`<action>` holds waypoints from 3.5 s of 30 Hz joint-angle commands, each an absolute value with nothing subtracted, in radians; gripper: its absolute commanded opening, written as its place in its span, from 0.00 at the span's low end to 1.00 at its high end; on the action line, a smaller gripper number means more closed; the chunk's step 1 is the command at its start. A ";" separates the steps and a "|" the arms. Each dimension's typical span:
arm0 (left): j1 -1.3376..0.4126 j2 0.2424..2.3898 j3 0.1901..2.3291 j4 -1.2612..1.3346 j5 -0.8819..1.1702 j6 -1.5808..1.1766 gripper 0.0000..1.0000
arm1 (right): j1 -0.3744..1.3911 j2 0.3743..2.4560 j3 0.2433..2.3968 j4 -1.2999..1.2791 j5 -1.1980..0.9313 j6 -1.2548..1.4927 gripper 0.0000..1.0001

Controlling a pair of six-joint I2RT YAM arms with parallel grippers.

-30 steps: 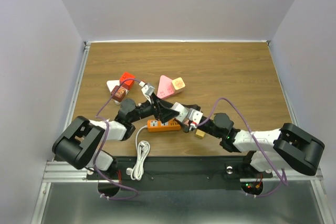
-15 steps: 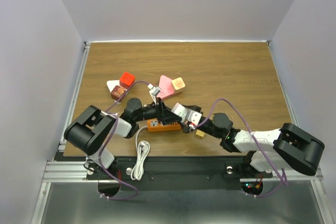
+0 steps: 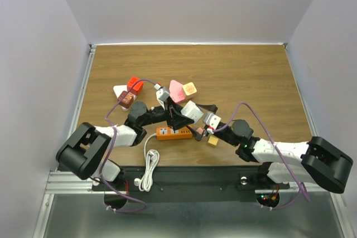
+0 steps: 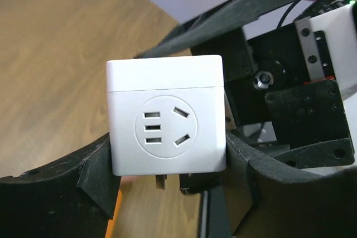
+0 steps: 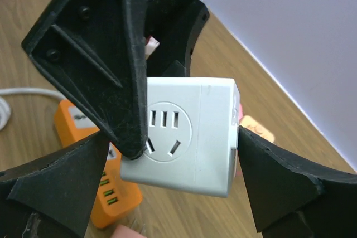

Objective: Insert the plug

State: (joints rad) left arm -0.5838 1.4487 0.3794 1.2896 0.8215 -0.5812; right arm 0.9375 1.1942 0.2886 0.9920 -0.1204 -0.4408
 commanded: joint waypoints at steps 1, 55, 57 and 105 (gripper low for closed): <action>-0.589 1.359 0.442 1.352 0.752 -0.393 0.00 | 0.943 1.149 0.351 0.971 -0.144 -0.382 1.00; -0.429 1.275 0.670 0.856 1.095 0.255 0.00 | 0.449 1.430 0.868 0.649 -1.256 -0.336 1.00; -0.434 1.279 0.673 0.848 1.088 0.265 0.00 | 0.449 1.449 0.888 0.650 -1.292 -0.327 1.00; -0.282 1.264 0.595 1.025 0.046 -0.143 0.95 | 0.615 1.589 0.936 0.604 -0.328 -0.002 0.00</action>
